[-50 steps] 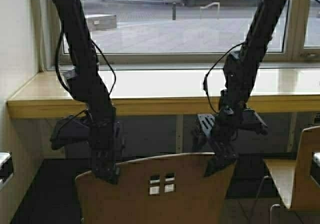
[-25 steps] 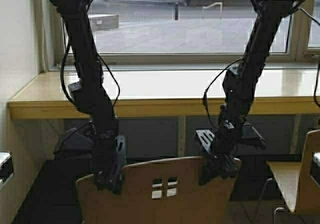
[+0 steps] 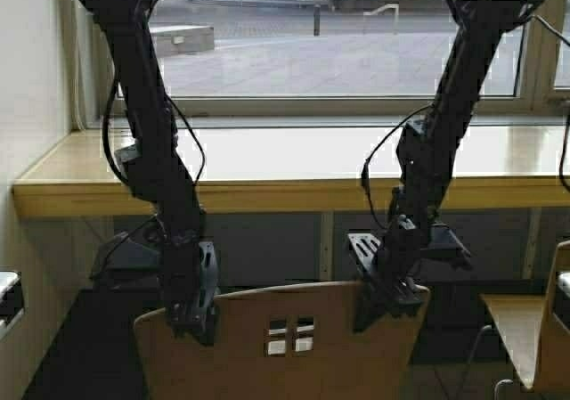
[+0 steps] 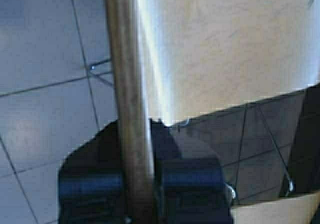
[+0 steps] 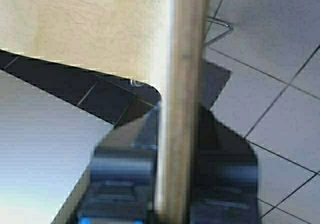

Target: Push the chairs under the table

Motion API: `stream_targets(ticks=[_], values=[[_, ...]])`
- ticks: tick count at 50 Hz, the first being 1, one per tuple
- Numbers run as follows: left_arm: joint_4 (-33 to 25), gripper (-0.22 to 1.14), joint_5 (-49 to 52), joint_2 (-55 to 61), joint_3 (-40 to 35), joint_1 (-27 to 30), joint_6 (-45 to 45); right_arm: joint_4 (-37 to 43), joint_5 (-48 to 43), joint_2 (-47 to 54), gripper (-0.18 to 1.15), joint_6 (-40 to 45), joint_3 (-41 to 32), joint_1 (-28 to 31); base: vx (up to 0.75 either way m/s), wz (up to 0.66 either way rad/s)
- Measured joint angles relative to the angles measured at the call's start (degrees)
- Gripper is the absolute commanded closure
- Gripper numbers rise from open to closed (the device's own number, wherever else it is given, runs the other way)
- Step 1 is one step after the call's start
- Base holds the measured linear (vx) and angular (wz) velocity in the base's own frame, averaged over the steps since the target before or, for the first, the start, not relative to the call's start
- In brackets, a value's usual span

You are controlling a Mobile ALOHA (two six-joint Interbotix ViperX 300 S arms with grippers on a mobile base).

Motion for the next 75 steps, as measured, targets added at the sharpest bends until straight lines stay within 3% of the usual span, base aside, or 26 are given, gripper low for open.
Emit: stream_targets(ticks=[31,44,75], values=[[0.44,0.83,0.35,0.35,-2.55,0.44,1.49,0.09,0.53,-0.09,0.94,0.62,1.05,-0.79,0.18,0.05],[0.44,0.83,0.35,1.14,-3.43,1.58,1.58,0.09,0.7,1.23,0.94,0.7,-1.67,-0.44,0.25,-0.03],[0.97,0.83,2.02,-0.62,-1.58,1.49,3.52,0.0,1.93,-1.67,0.94,1.23,4.66,-0.44,0.26,0.03]])
